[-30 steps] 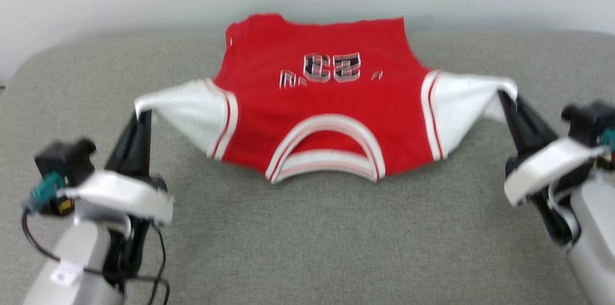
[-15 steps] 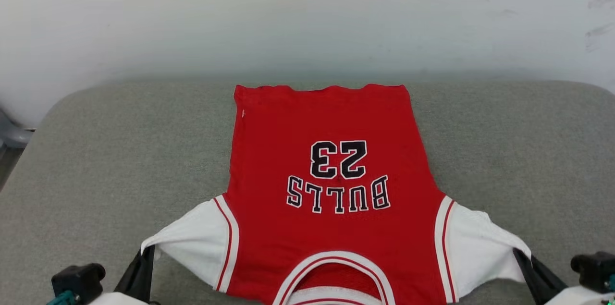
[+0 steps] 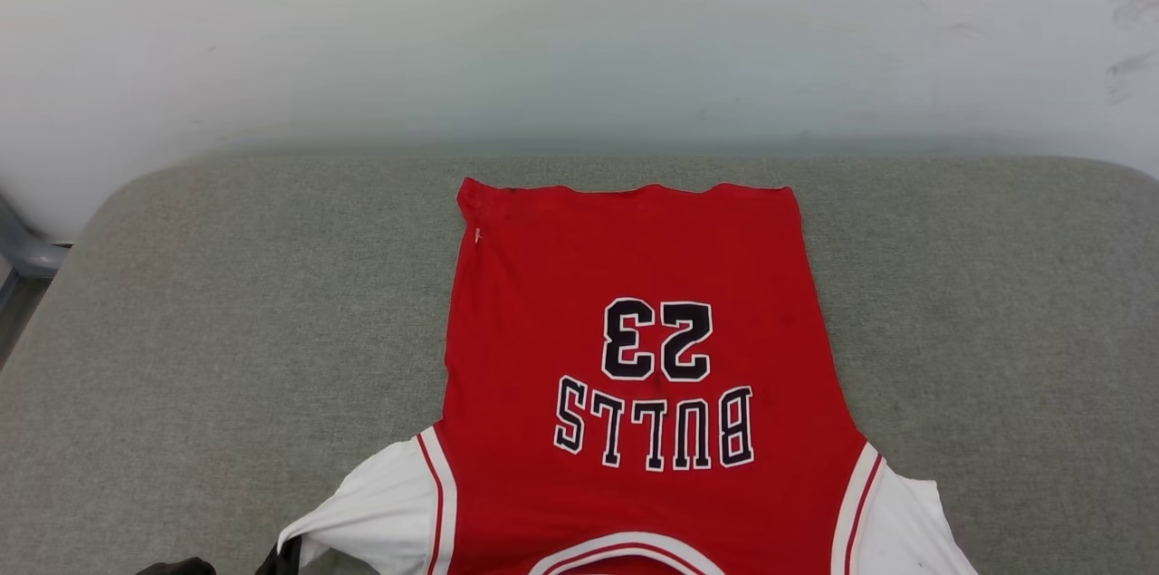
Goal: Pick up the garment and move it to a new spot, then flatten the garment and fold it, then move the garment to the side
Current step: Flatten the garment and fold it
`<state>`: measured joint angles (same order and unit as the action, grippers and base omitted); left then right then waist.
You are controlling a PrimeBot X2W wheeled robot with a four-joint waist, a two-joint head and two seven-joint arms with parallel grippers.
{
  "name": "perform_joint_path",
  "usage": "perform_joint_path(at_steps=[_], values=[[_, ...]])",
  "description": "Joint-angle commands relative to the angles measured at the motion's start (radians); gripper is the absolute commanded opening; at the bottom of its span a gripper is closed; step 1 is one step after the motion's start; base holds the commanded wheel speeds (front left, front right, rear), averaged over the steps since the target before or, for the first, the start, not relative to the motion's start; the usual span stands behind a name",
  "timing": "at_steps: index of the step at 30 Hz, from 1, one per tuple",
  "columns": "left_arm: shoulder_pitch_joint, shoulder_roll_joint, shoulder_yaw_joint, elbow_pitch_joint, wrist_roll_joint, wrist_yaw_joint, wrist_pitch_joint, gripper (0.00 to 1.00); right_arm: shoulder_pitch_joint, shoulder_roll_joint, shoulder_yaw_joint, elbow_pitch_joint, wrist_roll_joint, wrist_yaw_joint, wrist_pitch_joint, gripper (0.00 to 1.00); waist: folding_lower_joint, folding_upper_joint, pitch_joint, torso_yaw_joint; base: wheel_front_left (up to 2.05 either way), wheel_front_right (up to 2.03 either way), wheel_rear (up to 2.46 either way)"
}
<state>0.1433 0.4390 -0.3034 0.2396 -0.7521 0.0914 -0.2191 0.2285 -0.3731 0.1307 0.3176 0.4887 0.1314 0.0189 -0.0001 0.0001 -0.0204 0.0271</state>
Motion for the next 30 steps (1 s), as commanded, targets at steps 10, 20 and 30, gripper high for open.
perform_joint_path(at_steps=[10,20,30], values=[[-0.038,-0.002,-0.031,-0.04,0.043,0.006,-0.012,0.0,-0.115,-0.016,-0.05,-0.08,-0.046,-0.001,-0.068,1.0,0.0001,-0.0001,0.022,0.012,0.0,0.0,0.0],[-0.114,-0.01,-0.055,-0.153,0.099,0.029,-0.018,0.0,-0.428,-0.106,-0.149,-0.301,-0.089,-0.001,0.023,1.0,0.0001,-0.0001,0.145,0.065,0.0,0.0,0.0],[-0.244,-0.051,-0.09,-0.224,0.154,0.008,-0.032,0.0,-0.868,-0.19,-0.07,-0.217,-0.023,-0.001,0.404,1.0,0.0001,-0.0001,0.326,0.165,0.0,0.0,0.0]])
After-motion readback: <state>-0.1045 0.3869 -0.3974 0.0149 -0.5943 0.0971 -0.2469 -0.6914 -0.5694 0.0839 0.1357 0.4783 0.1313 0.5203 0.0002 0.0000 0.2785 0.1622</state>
